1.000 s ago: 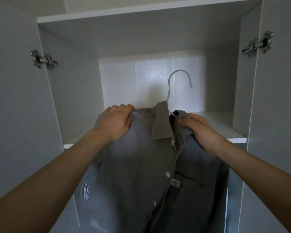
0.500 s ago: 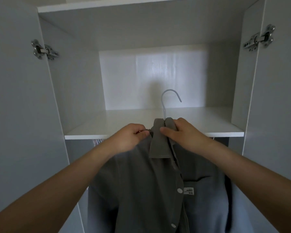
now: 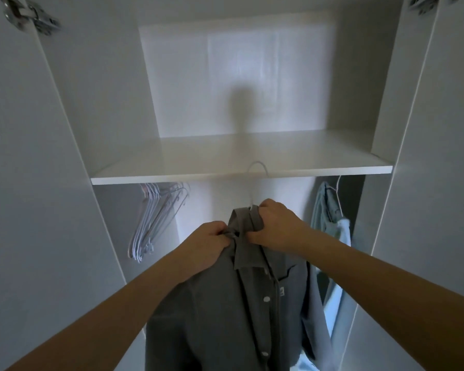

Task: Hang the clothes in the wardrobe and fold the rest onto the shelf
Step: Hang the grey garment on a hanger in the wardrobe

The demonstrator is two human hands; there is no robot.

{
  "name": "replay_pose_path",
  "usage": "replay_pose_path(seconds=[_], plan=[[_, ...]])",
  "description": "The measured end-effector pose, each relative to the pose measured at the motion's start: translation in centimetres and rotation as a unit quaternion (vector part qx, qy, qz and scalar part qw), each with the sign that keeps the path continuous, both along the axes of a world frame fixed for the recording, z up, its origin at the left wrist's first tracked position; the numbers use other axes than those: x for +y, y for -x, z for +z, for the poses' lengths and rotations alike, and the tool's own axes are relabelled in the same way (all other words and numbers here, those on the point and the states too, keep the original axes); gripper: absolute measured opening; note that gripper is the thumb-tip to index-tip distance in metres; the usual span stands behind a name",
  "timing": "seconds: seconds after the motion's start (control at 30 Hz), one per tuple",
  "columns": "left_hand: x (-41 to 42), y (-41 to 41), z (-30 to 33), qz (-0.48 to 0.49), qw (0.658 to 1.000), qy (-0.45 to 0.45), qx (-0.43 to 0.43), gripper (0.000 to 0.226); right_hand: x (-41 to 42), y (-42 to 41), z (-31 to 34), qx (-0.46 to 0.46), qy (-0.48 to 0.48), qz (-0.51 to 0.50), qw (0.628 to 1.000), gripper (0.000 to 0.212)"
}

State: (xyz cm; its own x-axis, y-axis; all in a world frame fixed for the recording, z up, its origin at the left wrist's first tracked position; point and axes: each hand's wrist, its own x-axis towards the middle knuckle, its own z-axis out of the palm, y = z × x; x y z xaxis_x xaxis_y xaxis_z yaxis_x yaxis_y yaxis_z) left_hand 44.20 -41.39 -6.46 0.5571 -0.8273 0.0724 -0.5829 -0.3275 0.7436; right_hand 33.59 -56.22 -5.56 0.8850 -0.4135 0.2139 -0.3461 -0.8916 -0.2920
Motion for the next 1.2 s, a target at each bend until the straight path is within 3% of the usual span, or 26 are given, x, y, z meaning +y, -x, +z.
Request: replay_pose_path(seconds=[0.2,0.73,1.2], plan=[[-1.8,-0.9,-2.3,0.021,1.000,-0.005,0.005,0.018,0.0,-1.9,-2.7,-0.036,0.130,-0.086,0.987,0.027],[-16.3,-5.2,-14.5,0.033,0.995,0.085,0.026,0.016,-14.9,-8.4,-13.3,-0.024,0.132,-0.135,0.982,0.023],[-31.8,-6.0,-12.4,0.049,0.983,0.174,-0.014,0.020,-31.2,-12.2,-12.3,-0.106,0.171,-0.120,0.972,0.022]])
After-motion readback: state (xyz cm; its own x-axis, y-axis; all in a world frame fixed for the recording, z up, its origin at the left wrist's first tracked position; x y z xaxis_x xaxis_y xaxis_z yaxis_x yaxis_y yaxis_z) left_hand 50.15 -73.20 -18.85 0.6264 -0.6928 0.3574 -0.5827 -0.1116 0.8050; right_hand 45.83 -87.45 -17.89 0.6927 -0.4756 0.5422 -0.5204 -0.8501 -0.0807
